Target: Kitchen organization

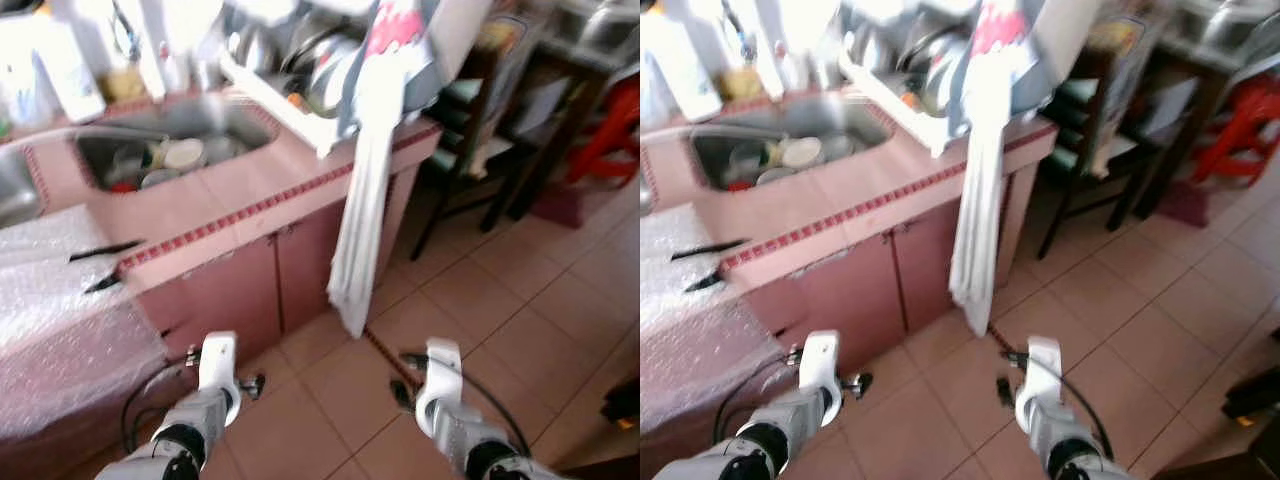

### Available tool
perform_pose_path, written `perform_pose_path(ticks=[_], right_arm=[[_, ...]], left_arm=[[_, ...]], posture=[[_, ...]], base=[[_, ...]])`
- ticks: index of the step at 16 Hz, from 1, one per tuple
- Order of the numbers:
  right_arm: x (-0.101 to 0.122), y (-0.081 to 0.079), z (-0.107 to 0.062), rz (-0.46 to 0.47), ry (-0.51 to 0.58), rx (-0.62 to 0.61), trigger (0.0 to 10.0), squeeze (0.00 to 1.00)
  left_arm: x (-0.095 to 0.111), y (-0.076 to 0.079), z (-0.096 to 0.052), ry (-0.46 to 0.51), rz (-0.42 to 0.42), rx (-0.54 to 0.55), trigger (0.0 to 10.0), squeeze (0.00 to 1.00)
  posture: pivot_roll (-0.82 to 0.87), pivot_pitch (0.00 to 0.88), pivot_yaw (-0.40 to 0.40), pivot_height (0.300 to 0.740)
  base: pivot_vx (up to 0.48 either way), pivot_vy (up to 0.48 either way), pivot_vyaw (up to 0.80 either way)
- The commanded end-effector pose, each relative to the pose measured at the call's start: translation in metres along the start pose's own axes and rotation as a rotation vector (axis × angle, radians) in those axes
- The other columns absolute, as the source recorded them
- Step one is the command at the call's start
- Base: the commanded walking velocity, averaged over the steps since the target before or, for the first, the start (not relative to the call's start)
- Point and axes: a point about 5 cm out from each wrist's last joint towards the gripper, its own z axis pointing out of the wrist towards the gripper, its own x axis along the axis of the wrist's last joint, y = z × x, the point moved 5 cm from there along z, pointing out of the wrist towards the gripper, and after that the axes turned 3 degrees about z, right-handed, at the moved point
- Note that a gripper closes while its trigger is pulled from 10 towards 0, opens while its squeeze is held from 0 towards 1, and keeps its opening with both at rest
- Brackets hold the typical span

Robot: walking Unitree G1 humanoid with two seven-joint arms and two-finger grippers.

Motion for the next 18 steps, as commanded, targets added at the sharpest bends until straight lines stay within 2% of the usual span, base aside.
perform_pose_path(ticks=[1, 2, 3, 4, 5, 6, 7, 8, 9, 10, 11, 12, 13, 14, 15, 16, 17, 18], right_arm=[[0.02, -0.001, 0.0, 0.023, 0.057, -0.004, 10.0, 0.0], [0.028, 0.003, 0.0, 0.005, 0.094, -0.011, 10.0, 0.0], [0.042, 0.012, -0.003, -0.009, 0.148, -0.004, 10.0, 0.0], [0.053, 0.017, -0.005, -0.001, 0.189, 0.026, 10.0, 0.0], [0.064, 0.029, -0.009, -0.02, 0.23, 0.029, 10.0, 0.0], [0.078, 0.043, -0.015, -0.03, 0.274, 0.044, 10.0, 0.0], [0.092, 0.05, -0.021, -0.041, 0.335, 0.065, 10.0, 0.0], [0.108, 0.052, -0.028, -0.026, 0.409, 0.114, 10.0, 0.0], [0.122, 0.051, -0.037, -0.056, 0.474, 0.159, 10.0, 0.0], [0.13, 0.05, -0.047, -0.08, 0.516, 0.185, 10.0, 0.0], [0.134, 0.042, -0.064, -0.138, 0.56, 0.223, 10.0, 0.0], [0.131, 0.035, -0.084, -0.171, 0.584, 0.242, 10.0, 0.0], [0.125, 0.028, -0.102, -0.199, 0.616, 0.216, 10.0, 0.0], [0.122, 0.019, -0.117, -0.204, 0.628, 0.243, 10.0, 0.0], [0.125, 0.017, -0.128, -0.229, 0.658, 0.182, 10.0, 0.0], [0.131, 0.007, -0.142, -0.227, 0.705, 0.203, 10.0, 0.0], [0.139, 0.004, -0.151, -0.174, 0.75, 0.198, 10.0, 0.0], [0.153, 0.006, -0.161, -0.06, 0.801, 0.13, 10.0, 0.0]], left_arm=[[0.015, 0.003, 0.0, 0.045, 0.019, 0.007, 10.0, 0.0], [0.025, 0.003, 0.0, 0.08, 0.089, -0.001, 10.0, 0.0], [0.038, 0.003, -0.002, 0.14, 0.096, -0.048, 10.0, 0.0], [0.046, -0.001, -0.004, 0.192, 0.152, -0.06, 10.0, 0.0], [0.053, -0.006, -0.008, 0.245, 0.171, -0.079, 10.0, 0.0], [0.062, -0.02, -0.014, 0.324, 0.126, -0.075, 10.0, 0.0], [0.068, -0.028, -0.02, 0.388, 0.091, -0.091, 10.0, 0.0], [0.074, -0.028, -0.029, 0.46, 0.068, -0.13, 10.0, 0.0], [0.077, -0.016, -0.044, 0.529, 0.083, -0.216, 10.0, 0.0], [0.079, -0.017, -0.062, 0.607, 0.206, -0.173, 10.0, 0.0], [0.078, -0.024, -0.079, 0.635, 0.19, -0.166, 10.0, 0.0], [0.074, -0.033, -0.096, 0.628, 0.133, -0.152, 10.0, 0.0], [0.072, -0.037, -0.116, 0.621, 0.086, -0.19, 10.0, 0.0], [0.073, -0.041, -0.127, 0.632, 0.144, -0.154, 10.0, 0.0], [0.077, -0.044, -0.133, 0.664, 0.168, -0.123, 10.0, 0.0], [0.078, -0.044, -0.134, 0.669, 0.113, -0.115, 10.0, 0.0], [0.078, -0.042, -0.134, 0.652, 0.047, -0.115, 10.0, 0.0], [0.08, -0.03, -0.137, 0.663, 0.049, -0.135, 10.0, 0.0]], posture=[[0.01, 0.046, 0.0, 0.74], [0.01, 0.051, 0.006, 0.74], [0.0, 0.058, 0.019, 0.74], [0.0, 0.061, 0.03, 0.74], [0.0, 0.061, 0.036, 0.74], [-0.01, 0.058, 0.041, 0.74], [-0.01, 0.055, 0.044, 0.74], [-0.01, 0.057, 0.046, 0.74], [-0.01, 0.057, 0.055, 0.74], [0.0, 0.058, 0.059, 0.74], [-0.01, 0.064, 0.07, 0.74], [-0.01, 0.067, 0.08, 0.74], [-0.02, 0.075, 0.088, 0.74], [-0.02, 0.076, 0.097, 0.74], [-0.03, 0.074, 0.1, 0.74], [-0.04, 0.075, 0.096, 0.74], [-0.04, 0.076, 0.088, 0.74], [-0.04, 0.088, 0.058, 0.74]], base=[[0.0, 0.0, 0.0], [0.0, 0.0, 0.0], [0.0, 0.0, 0.0], [0.0, 0.0, 0.0], [0.0, 0.0, 0.0], [0.0, 0.0, 0.0], [0.0, 0.0, 0.0], [0.0, 0.0, 0.0], [0.0, 0.0, 0.0], [0.0, 0.0, 0.0], [0.0, 0.0, 0.0], [0.0, 0.0, 0.0], [0.0, 0.0, 0.0], [0.0, 0.0, 0.0], [0.0, 0.0, 0.0], [0.0, 0.0, 0.0], [0.0, 0.0, 0.0], [0.0, 0.0, 0.0]])
